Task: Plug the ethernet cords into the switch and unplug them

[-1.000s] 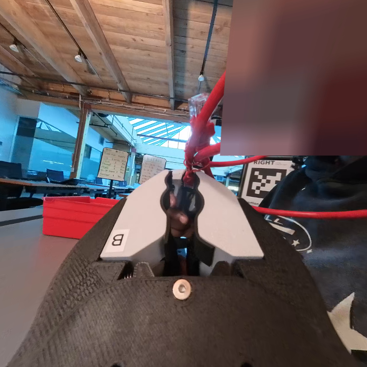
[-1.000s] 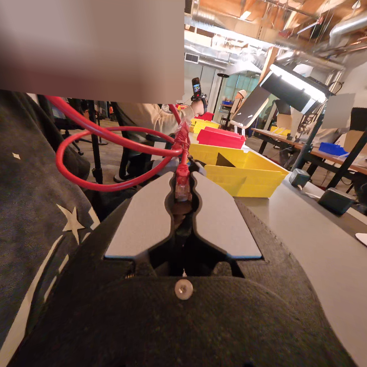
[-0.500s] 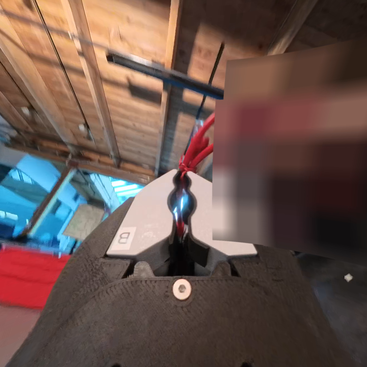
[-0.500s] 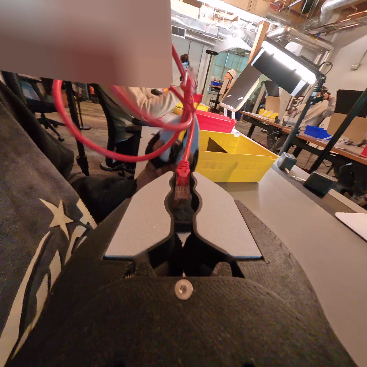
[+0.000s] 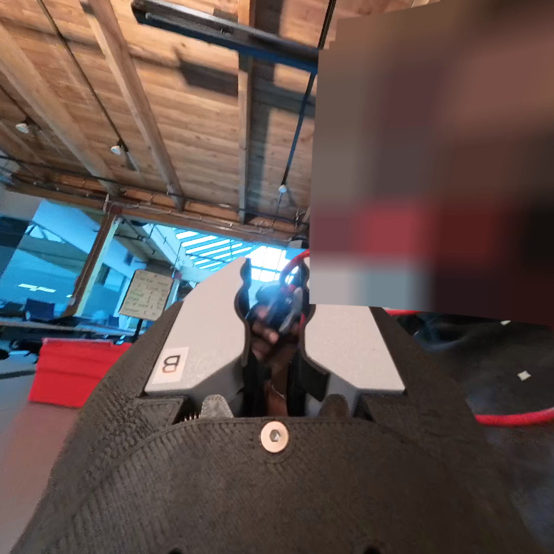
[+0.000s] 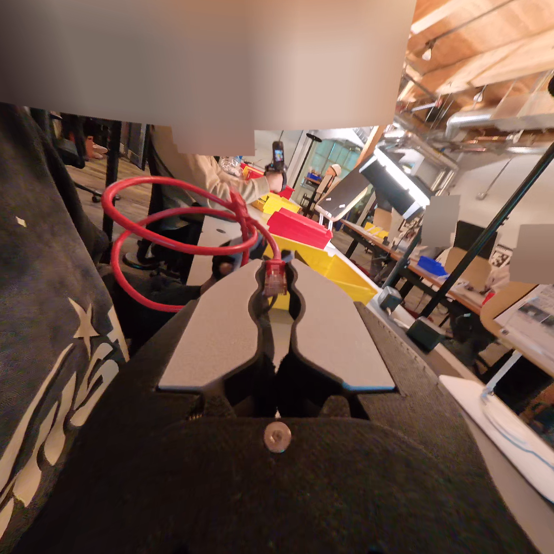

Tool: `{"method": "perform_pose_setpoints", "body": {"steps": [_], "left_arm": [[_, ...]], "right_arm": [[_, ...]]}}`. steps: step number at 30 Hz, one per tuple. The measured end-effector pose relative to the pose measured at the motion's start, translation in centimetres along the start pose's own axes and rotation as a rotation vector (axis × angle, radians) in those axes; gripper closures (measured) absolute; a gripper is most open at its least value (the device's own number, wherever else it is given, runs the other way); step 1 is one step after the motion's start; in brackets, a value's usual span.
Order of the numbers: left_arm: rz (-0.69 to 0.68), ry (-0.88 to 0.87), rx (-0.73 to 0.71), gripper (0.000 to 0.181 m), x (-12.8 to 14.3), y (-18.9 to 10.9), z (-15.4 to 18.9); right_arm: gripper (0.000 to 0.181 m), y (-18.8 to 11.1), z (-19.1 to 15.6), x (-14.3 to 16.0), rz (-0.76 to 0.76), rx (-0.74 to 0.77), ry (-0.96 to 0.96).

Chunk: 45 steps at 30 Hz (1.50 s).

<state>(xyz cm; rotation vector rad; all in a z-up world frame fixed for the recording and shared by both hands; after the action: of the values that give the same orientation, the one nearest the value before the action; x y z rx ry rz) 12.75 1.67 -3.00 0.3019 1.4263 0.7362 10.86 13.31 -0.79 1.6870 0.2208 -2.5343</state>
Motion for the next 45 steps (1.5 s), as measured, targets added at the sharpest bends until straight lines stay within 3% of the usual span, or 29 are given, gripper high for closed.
{"method": "perform_pose_setpoints", "body": {"steps": [1,8,11,16,21,23,32,40,45], "left_arm": [[-0.040,0.016,-0.027,0.151,0.4,0.2,-0.2],[-0.378,0.277,-0.317,0.150,4.1,1.2,-2.8],[-0.437,0.349,-0.289,0.148,5.0,2.5,-2.5],[-0.408,0.363,-0.079,0.143,4.7,5.3,0.0],[-0.446,0.308,-0.036,0.145,5.4,4.8,0.6],[-0.424,0.249,-0.009,0.154,5.3,4.5,0.9],[-0.473,0.179,-0.030,0.169,6.4,4.6,0.4],[-0.498,0.203,-0.049,0.170,6.6,4.2,0.2],[-0.532,0.176,-0.067,0.170,6.9,3.9,-0.2]], "right_arm": [[0.169,-0.4,0.0,-0.6,0.019,0.001,-0.023],[0.169,-2.5,-0.4,-4.3,0.149,-0.008,-0.170],[0.169,-1.8,-0.8,-4.2,0.175,-0.085,-0.108],[0.170,0.9,-1.1,-0.7,0.156,-0.228,0.099],[0.170,1.5,-0.9,1.6,0.125,-0.230,0.188],[0.170,1.5,-0.7,2.0,0.114,-0.214,0.192],[0.170,1.8,-0.9,3.0,0.083,-0.185,0.144],[0.163,1.2,-0.6,3.2,0.007,-0.181,0.136],[0.169,0.9,-0.6,4.1,-0.093,-0.148,0.043]]}}
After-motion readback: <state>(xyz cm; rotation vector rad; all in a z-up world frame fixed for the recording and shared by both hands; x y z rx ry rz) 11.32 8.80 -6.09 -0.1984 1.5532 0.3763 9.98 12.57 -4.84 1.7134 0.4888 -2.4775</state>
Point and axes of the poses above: each gripper's, where its closed fingertips meet, y out along the fingers, x out of its underside, z = x × y across the jaws, the point moved 2 cm from there along -y, back along the fingers, and after that the axes turned 13 degrees about -z, right-handed, at the moved point
